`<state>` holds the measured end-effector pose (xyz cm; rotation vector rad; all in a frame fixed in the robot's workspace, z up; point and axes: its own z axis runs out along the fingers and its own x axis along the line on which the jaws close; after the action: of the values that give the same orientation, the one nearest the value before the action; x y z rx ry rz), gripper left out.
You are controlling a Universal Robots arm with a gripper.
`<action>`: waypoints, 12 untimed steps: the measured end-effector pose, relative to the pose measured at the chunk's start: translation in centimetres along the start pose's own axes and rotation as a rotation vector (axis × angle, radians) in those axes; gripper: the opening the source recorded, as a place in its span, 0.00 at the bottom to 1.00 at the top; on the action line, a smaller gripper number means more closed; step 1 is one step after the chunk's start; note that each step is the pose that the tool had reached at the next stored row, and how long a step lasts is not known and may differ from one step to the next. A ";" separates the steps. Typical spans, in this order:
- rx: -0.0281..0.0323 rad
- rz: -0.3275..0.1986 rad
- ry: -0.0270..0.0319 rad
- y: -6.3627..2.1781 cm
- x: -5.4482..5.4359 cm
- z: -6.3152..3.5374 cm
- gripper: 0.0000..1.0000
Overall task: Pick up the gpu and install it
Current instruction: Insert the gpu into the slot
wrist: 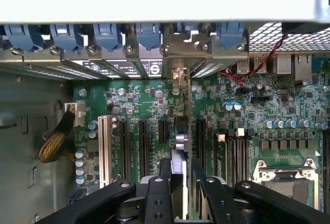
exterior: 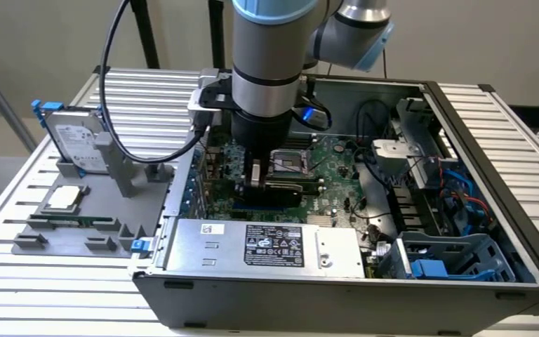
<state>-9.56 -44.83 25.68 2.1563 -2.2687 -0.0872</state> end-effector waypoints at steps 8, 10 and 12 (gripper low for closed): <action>-0.0002 0.000 0.0041 0.00 0.0 0.12 0.00; -0.0002 0.001 0.0042 0.00 0.0 0.16 0.00; -0.0002 0.002 0.0041 0.00 -0.1 0.21 0.00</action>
<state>-9.57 -44.75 25.47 2.1518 -2.2688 -0.0829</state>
